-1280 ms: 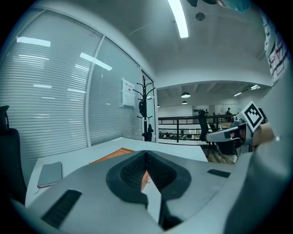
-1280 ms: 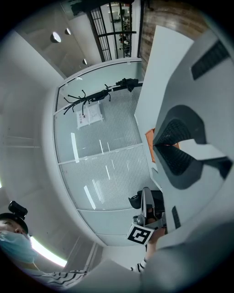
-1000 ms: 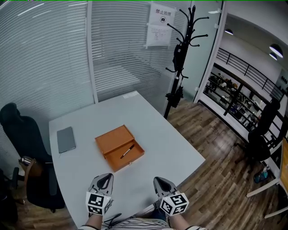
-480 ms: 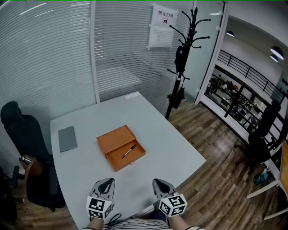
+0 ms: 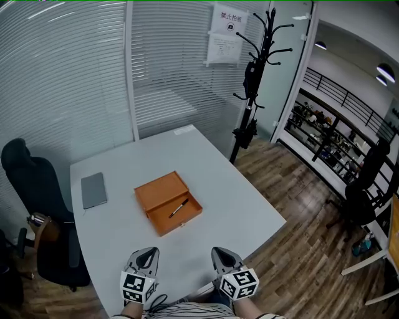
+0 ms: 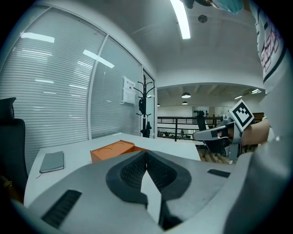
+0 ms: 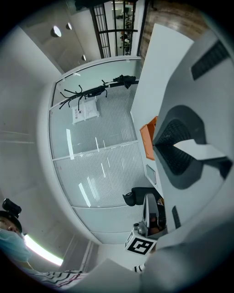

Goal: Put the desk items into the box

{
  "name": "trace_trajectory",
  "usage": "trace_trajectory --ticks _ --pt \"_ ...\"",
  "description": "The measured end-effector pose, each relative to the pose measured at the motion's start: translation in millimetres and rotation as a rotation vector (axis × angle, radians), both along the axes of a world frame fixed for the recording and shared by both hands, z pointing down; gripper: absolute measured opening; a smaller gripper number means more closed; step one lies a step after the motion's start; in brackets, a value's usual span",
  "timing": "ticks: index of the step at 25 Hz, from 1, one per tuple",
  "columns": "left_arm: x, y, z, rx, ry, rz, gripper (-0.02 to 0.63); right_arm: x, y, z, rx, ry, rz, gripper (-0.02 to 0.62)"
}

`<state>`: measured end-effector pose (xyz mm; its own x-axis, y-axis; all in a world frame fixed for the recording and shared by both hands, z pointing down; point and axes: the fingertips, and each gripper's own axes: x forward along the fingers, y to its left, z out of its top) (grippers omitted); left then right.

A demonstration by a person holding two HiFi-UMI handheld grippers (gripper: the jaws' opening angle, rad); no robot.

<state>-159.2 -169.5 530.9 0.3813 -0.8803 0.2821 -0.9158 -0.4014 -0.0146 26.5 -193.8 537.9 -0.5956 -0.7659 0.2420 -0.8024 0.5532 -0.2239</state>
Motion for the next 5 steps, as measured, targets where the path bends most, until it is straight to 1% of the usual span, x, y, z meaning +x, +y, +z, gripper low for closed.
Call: trace_trajectory --ticks 5 --pt "0.4 -1.8 1.0 -0.001 -0.007 0.001 0.021 0.3 -1.4 0.4 -0.003 0.000 0.000 0.025"
